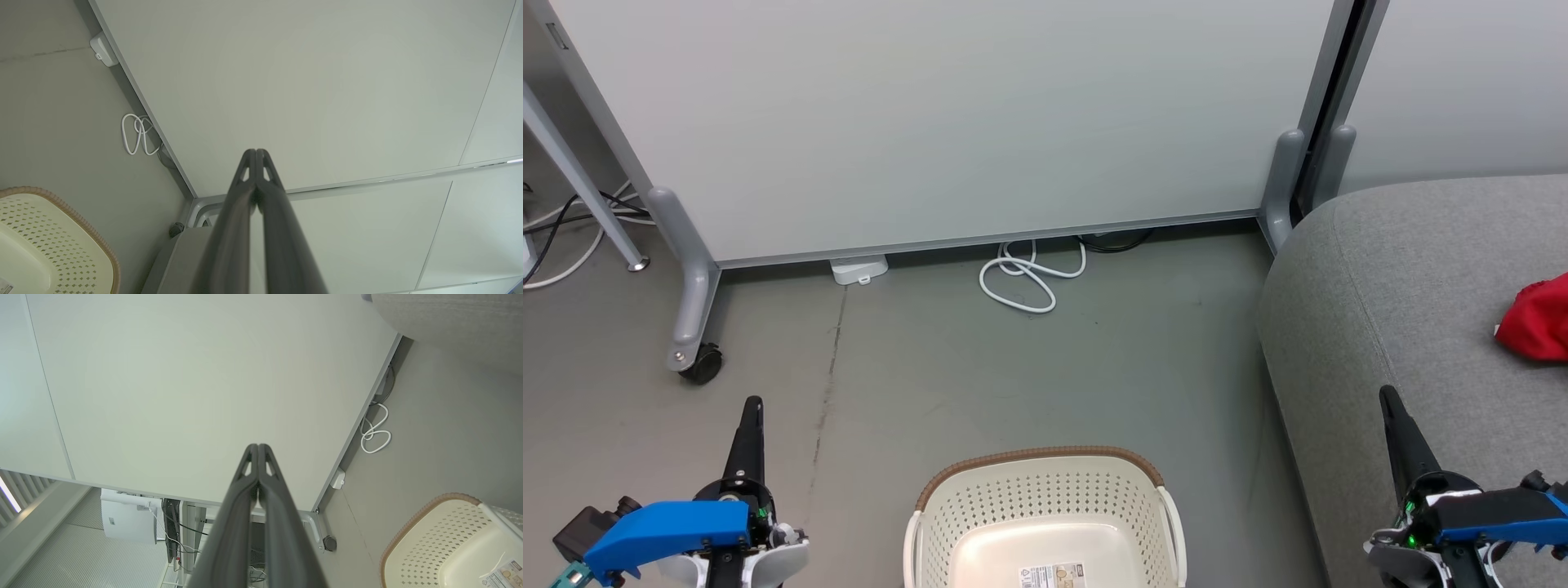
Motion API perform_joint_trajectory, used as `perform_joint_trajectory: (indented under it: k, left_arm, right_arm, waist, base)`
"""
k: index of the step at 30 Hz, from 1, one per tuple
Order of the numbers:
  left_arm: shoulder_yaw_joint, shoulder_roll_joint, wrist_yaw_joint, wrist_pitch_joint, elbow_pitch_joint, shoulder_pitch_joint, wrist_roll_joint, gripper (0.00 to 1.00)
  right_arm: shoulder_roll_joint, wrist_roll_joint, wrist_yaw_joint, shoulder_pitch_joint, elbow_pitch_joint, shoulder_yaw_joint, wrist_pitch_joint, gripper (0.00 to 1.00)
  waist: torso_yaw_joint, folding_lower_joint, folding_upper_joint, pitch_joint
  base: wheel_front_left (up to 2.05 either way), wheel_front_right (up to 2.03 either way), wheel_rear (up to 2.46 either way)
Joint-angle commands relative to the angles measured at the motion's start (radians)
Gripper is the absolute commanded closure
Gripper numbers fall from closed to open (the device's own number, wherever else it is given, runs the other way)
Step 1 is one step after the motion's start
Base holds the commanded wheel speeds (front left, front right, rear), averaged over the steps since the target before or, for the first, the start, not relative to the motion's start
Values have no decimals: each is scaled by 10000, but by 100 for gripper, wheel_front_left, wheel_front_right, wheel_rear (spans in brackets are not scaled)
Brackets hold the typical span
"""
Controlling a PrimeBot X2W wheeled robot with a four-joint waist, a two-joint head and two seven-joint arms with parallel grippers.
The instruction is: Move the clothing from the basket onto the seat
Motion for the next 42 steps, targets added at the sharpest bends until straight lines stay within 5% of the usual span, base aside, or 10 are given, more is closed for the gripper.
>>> perform_joint_trajectory:
  k: [1, 26, 42]
  left_arm:
    - [69, 15, -14, 85, -86, -170, -158, 100]
    - [309, -80, -17, 542, -182, -350, -1701, 100]
    - [323, -86, -18, 574, -185, -346, -1754, 100]
  right_arm:
    - [-49, 197, 6, -180, -16, -28, 46, 100]
    - [-56, 2027, 7, -366, 36, -104, 375, 100]
    - [-55, 2102, 7, -367, 39, -105, 394, 100]
  waist:
    - [-5, 0, -1, -1]
    - [-121, 0, -1, -30]
    - [-130, 0, -1, -33]
  base:
    - [0, 0, 0]
    - [0, 0, 0]
    - [0, 0, 0]
